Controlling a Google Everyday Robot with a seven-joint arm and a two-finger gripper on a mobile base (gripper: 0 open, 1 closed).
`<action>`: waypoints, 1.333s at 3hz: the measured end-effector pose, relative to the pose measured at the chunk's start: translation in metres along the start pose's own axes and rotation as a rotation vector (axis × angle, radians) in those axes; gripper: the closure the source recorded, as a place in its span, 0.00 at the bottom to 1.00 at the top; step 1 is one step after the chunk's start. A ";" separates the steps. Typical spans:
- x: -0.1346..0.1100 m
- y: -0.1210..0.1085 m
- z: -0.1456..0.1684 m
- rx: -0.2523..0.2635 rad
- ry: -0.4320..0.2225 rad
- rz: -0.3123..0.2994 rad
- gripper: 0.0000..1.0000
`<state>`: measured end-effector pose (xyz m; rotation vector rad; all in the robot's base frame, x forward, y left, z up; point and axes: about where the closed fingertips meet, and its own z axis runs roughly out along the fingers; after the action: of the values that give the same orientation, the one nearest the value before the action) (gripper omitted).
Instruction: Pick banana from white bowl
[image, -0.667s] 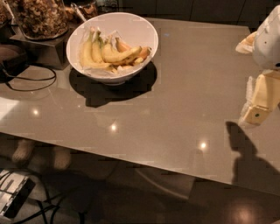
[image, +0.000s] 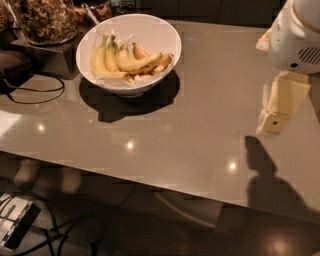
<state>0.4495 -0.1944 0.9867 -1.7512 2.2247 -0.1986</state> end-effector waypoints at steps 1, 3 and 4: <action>-0.028 0.003 0.002 0.027 0.061 -0.082 0.00; -0.047 -0.002 -0.012 0.018 -0.028 -0.074 0.00; -0.076 -0.017 -0.020 -0.018 -0.090 -0.065 0.00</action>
Offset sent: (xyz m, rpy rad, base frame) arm 0.0037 0.0249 0.0010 -0.0786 -0.0145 0.0498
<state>0.4751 -0.1265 1.0220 -1.8061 2.1153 -0.1124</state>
